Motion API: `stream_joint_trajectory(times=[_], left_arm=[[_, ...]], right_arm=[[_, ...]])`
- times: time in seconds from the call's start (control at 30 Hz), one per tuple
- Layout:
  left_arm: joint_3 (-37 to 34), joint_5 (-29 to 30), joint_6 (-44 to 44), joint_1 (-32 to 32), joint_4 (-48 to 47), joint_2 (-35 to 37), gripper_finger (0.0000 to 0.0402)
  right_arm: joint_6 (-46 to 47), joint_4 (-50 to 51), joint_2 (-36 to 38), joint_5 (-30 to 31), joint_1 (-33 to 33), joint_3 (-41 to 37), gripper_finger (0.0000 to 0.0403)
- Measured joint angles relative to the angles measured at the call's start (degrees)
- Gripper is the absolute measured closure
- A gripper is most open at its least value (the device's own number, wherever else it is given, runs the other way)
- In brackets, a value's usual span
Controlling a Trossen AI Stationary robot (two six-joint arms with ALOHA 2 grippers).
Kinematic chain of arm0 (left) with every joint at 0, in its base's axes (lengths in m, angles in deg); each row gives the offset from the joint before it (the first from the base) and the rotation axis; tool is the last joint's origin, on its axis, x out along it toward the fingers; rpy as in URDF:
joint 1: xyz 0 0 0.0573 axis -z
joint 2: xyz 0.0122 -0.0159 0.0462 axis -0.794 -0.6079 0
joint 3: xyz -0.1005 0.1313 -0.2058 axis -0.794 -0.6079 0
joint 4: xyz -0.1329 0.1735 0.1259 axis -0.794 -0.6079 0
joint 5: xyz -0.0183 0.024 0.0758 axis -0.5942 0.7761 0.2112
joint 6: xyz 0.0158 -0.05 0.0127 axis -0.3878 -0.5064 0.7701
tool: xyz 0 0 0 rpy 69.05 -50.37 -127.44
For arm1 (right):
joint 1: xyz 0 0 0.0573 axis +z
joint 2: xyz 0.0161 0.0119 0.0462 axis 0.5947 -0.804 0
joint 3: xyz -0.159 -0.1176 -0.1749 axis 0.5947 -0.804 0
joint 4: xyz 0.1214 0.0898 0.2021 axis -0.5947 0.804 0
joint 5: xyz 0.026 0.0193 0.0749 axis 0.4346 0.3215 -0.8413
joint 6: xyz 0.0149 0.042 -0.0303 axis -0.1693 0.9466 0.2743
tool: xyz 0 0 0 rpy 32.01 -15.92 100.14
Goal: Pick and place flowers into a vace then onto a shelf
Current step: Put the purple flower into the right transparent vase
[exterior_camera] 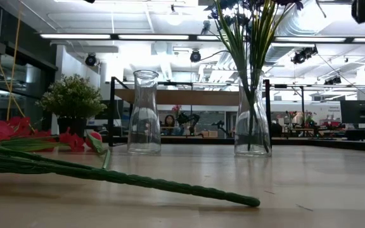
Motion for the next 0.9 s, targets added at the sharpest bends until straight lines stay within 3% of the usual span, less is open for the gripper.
stream_joint_trajectory(times=[0.5,0.9], left_arm=[[0.0,-0.02,-0.16,0.01,0.0,0.01,0.0041],[0.0,-0.02,-0.31,0.0,0.0,-0.01,0.0041]], right_arm=[[-24.96,-21.48,-5.64,0.26,0.04,0.59,0.0403],[-31.6,-31.11,-10.1,-6.17,0.07,0.59,0.0403]])
